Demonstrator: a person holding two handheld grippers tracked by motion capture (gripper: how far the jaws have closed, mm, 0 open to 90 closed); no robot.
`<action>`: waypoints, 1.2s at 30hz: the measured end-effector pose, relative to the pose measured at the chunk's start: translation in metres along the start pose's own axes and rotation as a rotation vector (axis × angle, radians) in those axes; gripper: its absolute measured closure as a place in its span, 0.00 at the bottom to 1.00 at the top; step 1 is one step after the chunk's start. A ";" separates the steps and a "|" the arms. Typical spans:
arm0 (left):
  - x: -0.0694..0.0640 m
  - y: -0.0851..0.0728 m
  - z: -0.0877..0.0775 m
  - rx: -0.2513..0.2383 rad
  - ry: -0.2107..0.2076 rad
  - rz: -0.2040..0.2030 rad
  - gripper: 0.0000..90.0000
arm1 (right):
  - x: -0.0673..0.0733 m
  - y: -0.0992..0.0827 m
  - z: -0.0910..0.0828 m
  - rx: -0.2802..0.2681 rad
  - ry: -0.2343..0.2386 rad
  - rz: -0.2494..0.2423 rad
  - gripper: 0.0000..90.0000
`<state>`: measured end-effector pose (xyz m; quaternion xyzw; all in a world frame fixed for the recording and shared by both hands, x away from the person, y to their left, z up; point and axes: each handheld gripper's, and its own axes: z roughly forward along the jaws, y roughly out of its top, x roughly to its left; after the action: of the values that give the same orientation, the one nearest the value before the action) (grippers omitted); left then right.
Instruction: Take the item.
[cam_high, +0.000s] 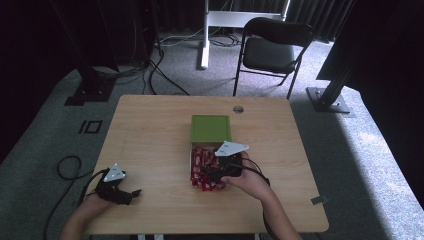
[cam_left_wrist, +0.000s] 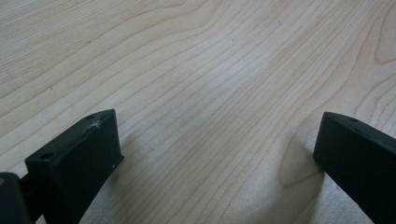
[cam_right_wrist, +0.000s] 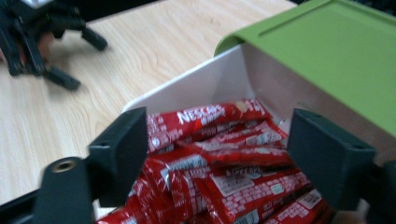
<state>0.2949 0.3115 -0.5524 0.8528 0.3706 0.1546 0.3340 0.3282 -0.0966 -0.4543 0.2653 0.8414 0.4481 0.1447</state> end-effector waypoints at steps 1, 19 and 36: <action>0.000 0.000 0.000 -0.001 0.000 0.000 0.02 | 0.001 -0.001 0.001 0.005 0.002 0.002 0.24; 0.000 0.000 0.000 0.000 0.000 0.000 0.02 | -0.007 0.004 0.017 0.082 -0.049 -0.083 0.47; 0.000 0.000 0.000 0.000 0.000 0.000 0.02 | -0.006 0.018 0.036 0.143 -0.015 -0.089 0.62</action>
<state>0.2949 0.3115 -0.5524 0.8527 0.3706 0.1545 0.3342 0.3558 -0.0680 -0.4595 0.2407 0.8810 0.3780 0.1516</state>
